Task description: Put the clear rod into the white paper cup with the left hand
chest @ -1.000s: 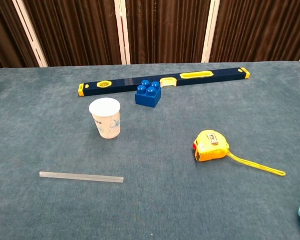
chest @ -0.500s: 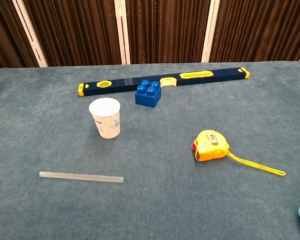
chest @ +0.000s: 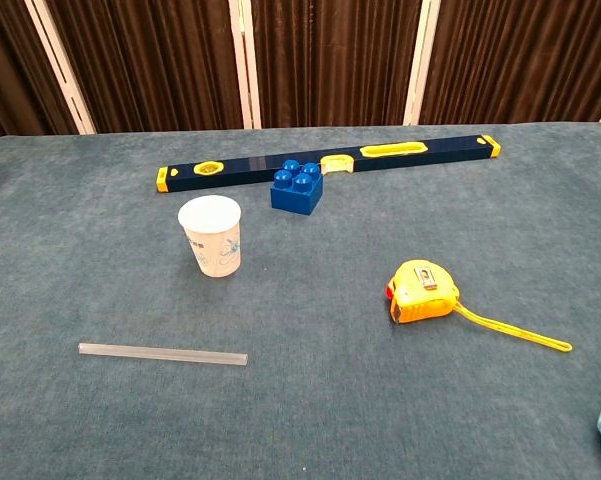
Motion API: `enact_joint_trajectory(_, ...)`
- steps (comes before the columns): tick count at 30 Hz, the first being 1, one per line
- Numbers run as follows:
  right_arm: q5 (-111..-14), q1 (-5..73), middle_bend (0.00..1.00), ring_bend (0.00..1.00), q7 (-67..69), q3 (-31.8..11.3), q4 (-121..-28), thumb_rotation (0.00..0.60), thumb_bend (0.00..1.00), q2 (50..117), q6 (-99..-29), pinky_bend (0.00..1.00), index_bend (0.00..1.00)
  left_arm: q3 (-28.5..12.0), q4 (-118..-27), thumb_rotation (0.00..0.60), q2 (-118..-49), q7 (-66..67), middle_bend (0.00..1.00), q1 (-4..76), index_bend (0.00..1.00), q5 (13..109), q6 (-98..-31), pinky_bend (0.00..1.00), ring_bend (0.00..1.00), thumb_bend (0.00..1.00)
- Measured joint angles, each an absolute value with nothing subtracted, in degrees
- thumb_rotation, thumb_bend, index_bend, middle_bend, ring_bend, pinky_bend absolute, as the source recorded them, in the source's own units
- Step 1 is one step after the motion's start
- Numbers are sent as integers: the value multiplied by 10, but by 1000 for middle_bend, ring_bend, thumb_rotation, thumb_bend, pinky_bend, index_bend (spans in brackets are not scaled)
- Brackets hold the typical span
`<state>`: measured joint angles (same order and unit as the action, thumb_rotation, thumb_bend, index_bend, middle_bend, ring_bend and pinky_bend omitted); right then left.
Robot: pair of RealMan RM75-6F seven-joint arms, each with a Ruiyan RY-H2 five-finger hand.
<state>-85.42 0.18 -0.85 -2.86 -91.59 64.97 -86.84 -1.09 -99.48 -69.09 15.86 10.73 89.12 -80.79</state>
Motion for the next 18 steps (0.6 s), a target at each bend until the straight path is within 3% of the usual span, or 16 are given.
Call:
enact_joint_trajectory(3,-855,2,0,0,-8,-28,-916,600,87,650,-869,0,0,-9,-1008,600,-691,165,0,111,214,891,-799,1,0,27)
enact_joint_trajectory(8,-855,1,0,0,-10,-28,-916,600,88,650,-870,0,0,-12,-1034,600,-695,188,0,124,420,885,-779,55,0,111)
enact_joint_trajectory(18,-854,2,0,0,-8,-29,-917,600,87,649,-868,0,0,-26,-1073,600,-744,284,50,163,483,803,-707,65,0,160)
